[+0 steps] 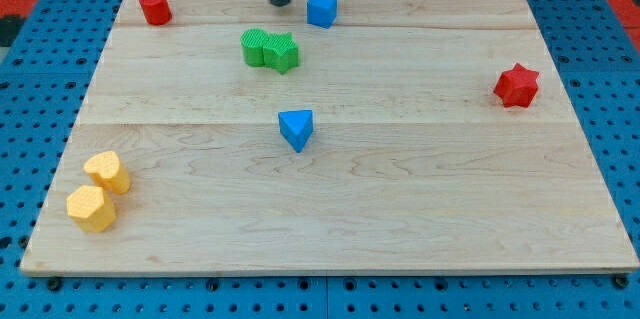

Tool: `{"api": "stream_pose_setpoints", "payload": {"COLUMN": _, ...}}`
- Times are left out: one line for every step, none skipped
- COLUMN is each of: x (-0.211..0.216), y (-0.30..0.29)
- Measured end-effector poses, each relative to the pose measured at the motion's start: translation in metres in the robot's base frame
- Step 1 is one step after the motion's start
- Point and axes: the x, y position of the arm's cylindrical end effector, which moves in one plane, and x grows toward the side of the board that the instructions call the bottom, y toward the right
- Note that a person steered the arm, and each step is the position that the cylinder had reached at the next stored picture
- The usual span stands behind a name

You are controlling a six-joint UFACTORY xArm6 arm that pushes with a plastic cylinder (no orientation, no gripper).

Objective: Push the blue triangle to the top right

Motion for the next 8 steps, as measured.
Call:
{"api": "stream_pose_setpoints", "payload": {"x": 0.009, "y": -0.077}}
{"api": "stream_pose_setpoints", "payload": {"x": 0.038, "y": -0.142}}
{"api": "stream_pose_setpoints", "payload": {"x": 0.108, "y": -0.13}}
{"api": "stream_pose_setpoints", "payload": {"x": 0.179, "y": -0.077}}
{"api": "stream_pose_setpoints", "payload": {"x": 0.215, "y": -0.035}}
{"api": "stream_pose_setpoints", "payload": {"x": 0.234, "y": 0.007}}
{"api": "stream_pose_setpoints", "payload": {"x": 0.226, "y": 0.048}}
{"api": "stream_pose_setpoints", "payload": {"x": 0.22, "y": 0.092}}
